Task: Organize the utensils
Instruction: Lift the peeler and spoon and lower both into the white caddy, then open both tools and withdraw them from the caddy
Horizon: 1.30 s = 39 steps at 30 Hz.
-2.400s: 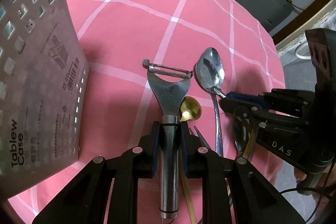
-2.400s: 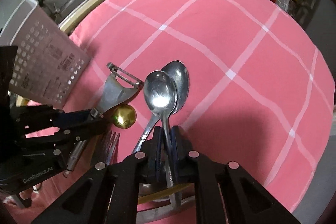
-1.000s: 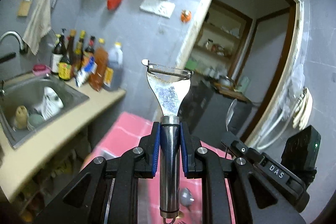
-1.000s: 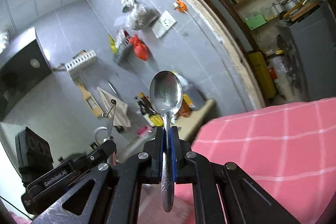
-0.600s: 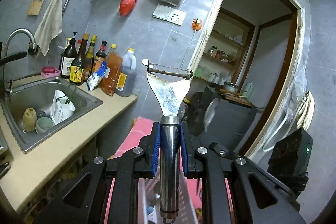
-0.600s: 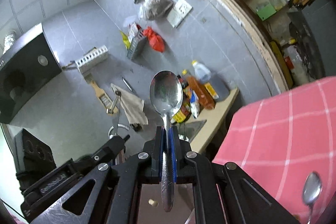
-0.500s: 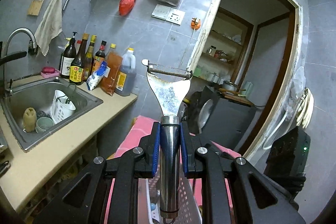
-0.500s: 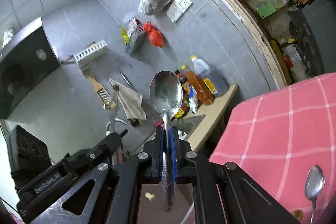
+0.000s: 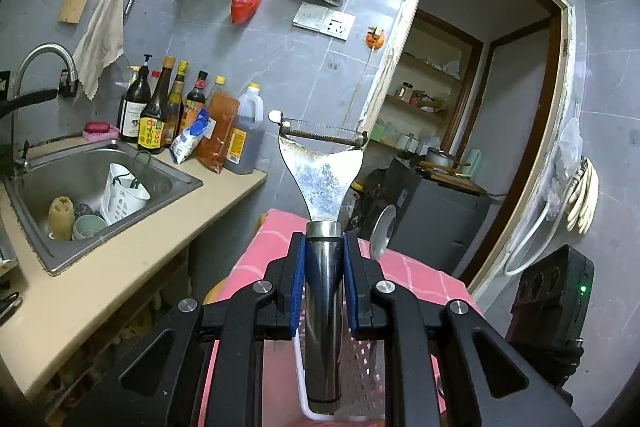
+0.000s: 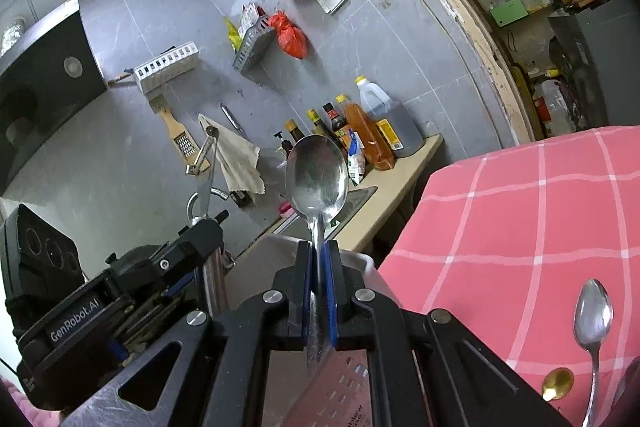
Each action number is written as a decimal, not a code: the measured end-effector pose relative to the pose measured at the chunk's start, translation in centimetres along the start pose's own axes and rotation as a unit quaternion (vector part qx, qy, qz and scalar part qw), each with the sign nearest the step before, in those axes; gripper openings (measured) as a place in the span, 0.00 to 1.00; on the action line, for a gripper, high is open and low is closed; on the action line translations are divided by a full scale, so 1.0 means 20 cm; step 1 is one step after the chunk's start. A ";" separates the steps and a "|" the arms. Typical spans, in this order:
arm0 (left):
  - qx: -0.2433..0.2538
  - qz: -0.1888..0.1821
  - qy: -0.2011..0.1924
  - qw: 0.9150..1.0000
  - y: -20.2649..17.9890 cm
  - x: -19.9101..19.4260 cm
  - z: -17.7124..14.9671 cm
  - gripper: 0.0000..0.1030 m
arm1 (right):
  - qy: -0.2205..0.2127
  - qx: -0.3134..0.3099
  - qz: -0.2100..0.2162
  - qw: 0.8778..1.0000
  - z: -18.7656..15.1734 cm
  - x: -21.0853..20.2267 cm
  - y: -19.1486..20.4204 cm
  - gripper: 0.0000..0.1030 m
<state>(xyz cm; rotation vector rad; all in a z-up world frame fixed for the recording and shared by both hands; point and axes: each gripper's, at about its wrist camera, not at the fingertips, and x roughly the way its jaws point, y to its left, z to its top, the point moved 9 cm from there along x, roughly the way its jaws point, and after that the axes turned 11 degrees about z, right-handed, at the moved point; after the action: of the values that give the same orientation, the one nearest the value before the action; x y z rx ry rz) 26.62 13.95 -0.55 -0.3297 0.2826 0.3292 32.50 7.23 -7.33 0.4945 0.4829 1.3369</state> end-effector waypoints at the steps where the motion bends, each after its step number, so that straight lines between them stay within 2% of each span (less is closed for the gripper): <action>1: 0.000 0.001 -0.003 1.000 0.00 0.00 0.00 0.14 | 0.001 -0.003 -0.001 1.000 0.00 0.00 0.00 0.06; 8: 0.019 0.002 -0.018 1.000 -0.03 0.04 -0.01 0.14 | 0.007 -0.015 -0.007 1.000 -0.02 0.02 0.01 0.07; 19: 0.035 0.002 0.001 0.999 -0.01 0.04 -0.08 0.14 | 0.030 -0.031 -0.022 0.999 -0.07 0.01 0.01 0.09; 25: 0.023 -0.006 0.011 1.000 0.01 0.02 -0.08 0.14 | 0.033 -0.029 -0.027 0.999 -0.06 -0.01 0.01 0.09; 28: 0.023 -0.008 0.015 1.000 0.01 0.01 -0.08 0.15 | 0.030 -0.030 -0.028 0.999 -0.05 -0.03 0.01 0.16; 29: 0.025 -0.007 0.018 1.000 0.01 0.01 -0.09 0.18 | 0.029 -0.031 -0.028 0.999 -0.05 -0.03 0.01 0.17; 34: 0.032 -0.012 0.024 0.999 0.00 -0.02 -0.08 0.19 | 0.025 -0.034 -0.034 0.999 -0.02 -0.08 0.03 0.17; 36: 0.042 -0.013 0.031 0.999 -0.02 -0.04 -0.08 0.24 | 0.016 -0.032 -0.041 0.999 0.01 -0.11 0.03 0.30; 39: 0.054 -0.016 0.052 0.997 -0.04 -0.05 -0.09 0.42 | 0.006 -0.027 -0.053 0.998 0.06 -0.18 0.04 0.36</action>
<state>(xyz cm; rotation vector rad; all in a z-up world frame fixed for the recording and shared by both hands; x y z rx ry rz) 25.56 12.32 -1.73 -0.2455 0.3952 0.2653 32.02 3.82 -5.81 0.4105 0.4755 1.2493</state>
